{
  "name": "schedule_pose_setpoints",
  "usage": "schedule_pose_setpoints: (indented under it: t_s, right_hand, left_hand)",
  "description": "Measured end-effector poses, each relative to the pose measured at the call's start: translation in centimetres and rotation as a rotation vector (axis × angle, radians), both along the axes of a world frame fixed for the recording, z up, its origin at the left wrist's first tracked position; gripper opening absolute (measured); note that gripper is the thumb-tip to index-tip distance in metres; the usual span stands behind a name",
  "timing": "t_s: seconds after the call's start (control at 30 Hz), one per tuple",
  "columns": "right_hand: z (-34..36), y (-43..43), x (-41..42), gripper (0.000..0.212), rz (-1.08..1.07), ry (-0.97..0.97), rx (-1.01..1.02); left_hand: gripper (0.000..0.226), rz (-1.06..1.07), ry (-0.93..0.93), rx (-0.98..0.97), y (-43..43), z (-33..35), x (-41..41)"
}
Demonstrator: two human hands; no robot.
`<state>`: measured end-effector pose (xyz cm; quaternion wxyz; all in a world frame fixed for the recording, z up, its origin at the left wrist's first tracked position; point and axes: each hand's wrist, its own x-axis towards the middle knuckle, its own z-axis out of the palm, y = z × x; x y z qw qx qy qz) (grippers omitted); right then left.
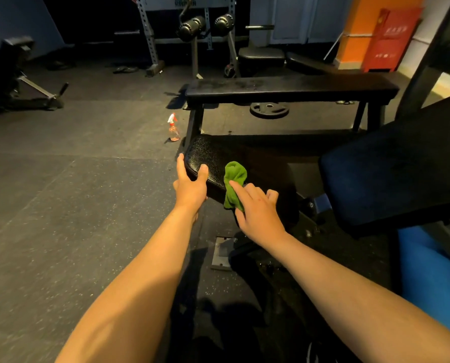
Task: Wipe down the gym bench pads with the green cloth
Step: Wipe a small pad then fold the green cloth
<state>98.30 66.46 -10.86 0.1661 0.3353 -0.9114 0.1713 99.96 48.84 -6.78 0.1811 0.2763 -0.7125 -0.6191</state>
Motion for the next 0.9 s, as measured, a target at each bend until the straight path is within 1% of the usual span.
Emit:
schedule_pose_setpoints:
  t_s: [0.17,0.23,0.3,0.43,0.53,0.6,0.77,0.83,0.9]
  right_hand:
    - [-1.2,3.6,0.2,0.06,-0.077,-0.028,-0.037]
    - [-0.7,2.6,0.1,0.056,-0.074,-0.069,-0.113]
    - [0.3,0.3,-0.1,0.054,-0.043,-0.068,-0.156]
    - [2.4,-4.4,-0.5,0.056,-0.094,-0.008,-0.064]
    - [2.2,-4.2,-0.5,0.054,-0.109,-0.042,-0.079]
    - [1.4,-2.3,-0.3,0.053,-0.094,-0.033,-0.084]
    - [-1.6,4.2,0.0,0.053,-0.146,-0.08,-0.129]
    - [-2.4,6.0,0.2,0.053,-0.177,-0.099,-0.139]
    - [-2.9,6.9,0.4,0.05,-0.21,-0.163,-0.19]
  left_hand:
    - [0.073,0.001,-0.019,0.013,0.5,0.2,0.1]
    - [0.078,0.02,-0.014,0.02,0.8,0.0,0.0]
    - [0.081,0.043,-0.01,0.009,0.9,-0.4,-0.2]
    - [0.078,0.041,-0.014,-0.016,0.9,-0.8,-0.4]
    - [0.077,0.104,-0.002,-0.032,1.9,-0.9,-0.5]
    - [0.079,0.143,-0.007,0.019,3.3,-1.0,-0.4]
    - [0.1,0.151,0.033,0.255,6.6,-1.6,0.4]
    - [0.109,0.115,0.031,0.298,7.9,-2.2,0.7]
    - [0.111,0.109,0.04,0.309,8.5,-2.3,1.1]
